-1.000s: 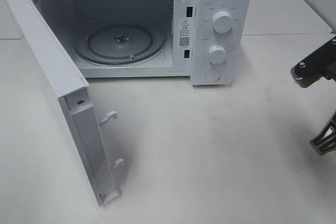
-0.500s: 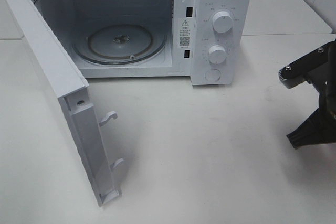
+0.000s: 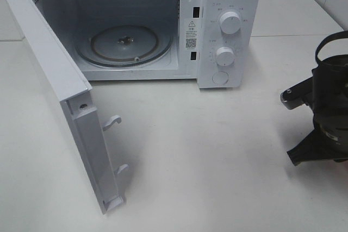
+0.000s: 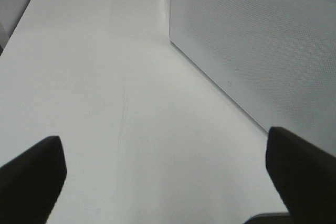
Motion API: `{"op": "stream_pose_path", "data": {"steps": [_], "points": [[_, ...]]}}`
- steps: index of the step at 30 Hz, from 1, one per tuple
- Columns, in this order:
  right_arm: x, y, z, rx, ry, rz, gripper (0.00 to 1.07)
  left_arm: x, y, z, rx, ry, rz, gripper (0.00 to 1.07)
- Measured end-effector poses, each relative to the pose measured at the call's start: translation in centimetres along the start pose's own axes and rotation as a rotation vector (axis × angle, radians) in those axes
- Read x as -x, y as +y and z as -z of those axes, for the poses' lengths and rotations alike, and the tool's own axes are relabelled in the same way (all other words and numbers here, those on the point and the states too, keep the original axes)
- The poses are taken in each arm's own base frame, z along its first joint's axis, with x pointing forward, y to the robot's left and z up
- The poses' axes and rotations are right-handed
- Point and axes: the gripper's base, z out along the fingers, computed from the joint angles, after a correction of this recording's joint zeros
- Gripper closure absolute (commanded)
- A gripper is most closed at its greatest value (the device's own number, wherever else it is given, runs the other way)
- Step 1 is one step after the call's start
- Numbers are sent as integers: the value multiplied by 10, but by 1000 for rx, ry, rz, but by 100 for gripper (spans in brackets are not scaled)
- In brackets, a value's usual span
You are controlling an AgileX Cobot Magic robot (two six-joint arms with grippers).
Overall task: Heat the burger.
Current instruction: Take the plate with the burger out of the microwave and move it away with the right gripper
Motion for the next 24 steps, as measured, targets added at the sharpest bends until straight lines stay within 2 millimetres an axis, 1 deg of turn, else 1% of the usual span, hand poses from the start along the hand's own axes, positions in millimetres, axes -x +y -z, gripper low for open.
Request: {"op": "stream_pose_path", "data": {"steps": [1, 3, 8, 10, 11, 12, 13, 14, 15, 16, 18, 19, 20, 21, 22, 23, 24], "points": [[0, 0, 0, 0, 0, 0, 104, 0, 0, 0, 0, 0, 0, 9], [-1, 5, -9, -20, 24, 15, 103, 0, 0, 0, 0, 0, 0, 9], [-2, 10, -16, -22, 43, 32, 101, 0, 0, 0, 0, 0, 0, 9], [-3, 15, -22, -24, 62, 53, 96, 0, 0, 0, 0, 0, 0, 9], [-3, 15, -22, -24, 62, 53, 96, 0, 0, 0, 0, 0, 0, 9], [-3, 15, -24, -32, 65, 53, 91, 0, 0, 0, 0, 0, 0, 9], [-3, 15, -24, -32, 65, 53, 91, 0, 0, 0, 0, 0, 0, 9], [-2, 15, -24, -44, 59, 57, 82, 0, 0, 0, 0, 0, 0, 9], [-2, 14, -24, -50, 57, 61, 78, 0, 0, 0, 0, 0, 0, 9], [-2, 14, -24, -50, 57, 61, 78, 0, 0, 0, 0, 0, 0, 9], [-2, 13, -24, -62, 59, 64, 59, 0, 0, 0, 0, 0, 0, 9], [-2, 13, -24, -62, 59, 64, 59, 0, 0, 0, 0, 0, 0, 9], [-2, 13, -24, -64, 60, 66, 55, 0, 0, 0, 0, 0, 0, 9], [-2, 13, -24, -64, 60, 66, 55, 0, 0, 0, 0, 0, 0, 9], [-3, 12, -23, -58, 62, 62, 50, 0, 0, 0, 0, 0, 0, 9], [-2, 10, -19, -47, 57, 65, 47, 0, 0, 0, 0, 0, 0, 9], [-2, 10, -19, -47, 57, 65, 47, 0, 0, 0, 0, 0, 0, 9]]}}
